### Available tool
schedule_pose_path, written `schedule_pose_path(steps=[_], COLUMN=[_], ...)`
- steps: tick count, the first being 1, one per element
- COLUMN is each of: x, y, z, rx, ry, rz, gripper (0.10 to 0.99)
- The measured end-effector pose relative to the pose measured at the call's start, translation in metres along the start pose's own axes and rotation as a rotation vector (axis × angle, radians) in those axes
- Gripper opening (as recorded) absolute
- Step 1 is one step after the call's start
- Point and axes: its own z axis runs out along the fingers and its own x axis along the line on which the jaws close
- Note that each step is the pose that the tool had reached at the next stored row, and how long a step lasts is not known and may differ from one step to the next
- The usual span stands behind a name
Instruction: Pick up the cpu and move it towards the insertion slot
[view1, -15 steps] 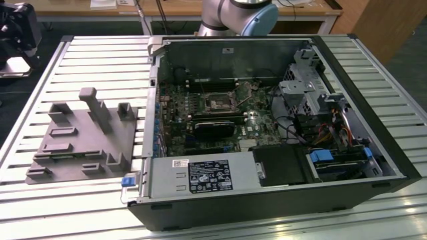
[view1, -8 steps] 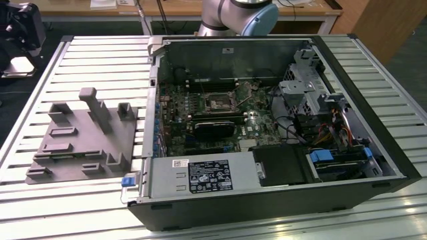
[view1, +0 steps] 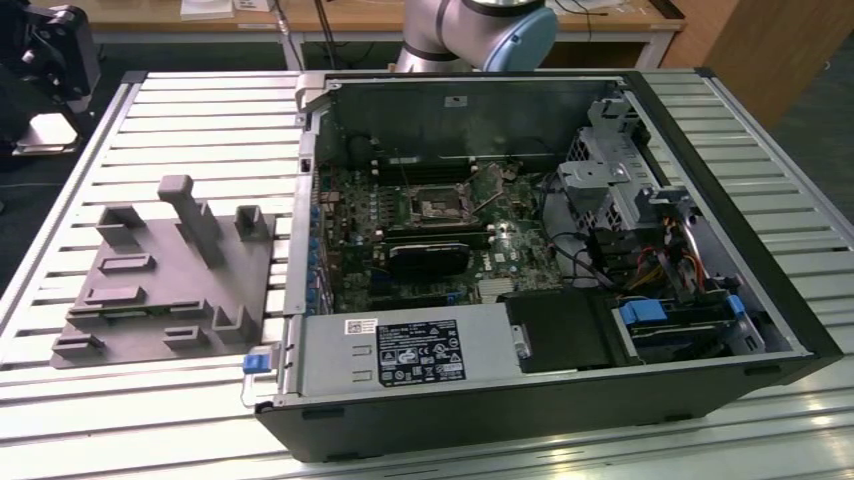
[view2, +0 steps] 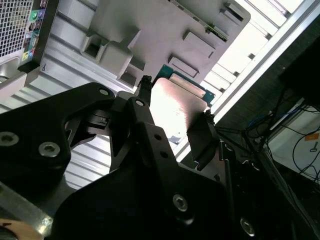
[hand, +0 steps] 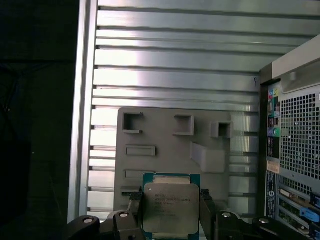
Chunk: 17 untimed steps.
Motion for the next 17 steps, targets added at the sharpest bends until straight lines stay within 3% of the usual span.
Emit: schedule_pose_path(steps=[17], x=[-0.0099], y=[0.0], z=[0.0001], rx=[0.0], ry=[-0.0001], rz=[0.0], gripper=[0.541])
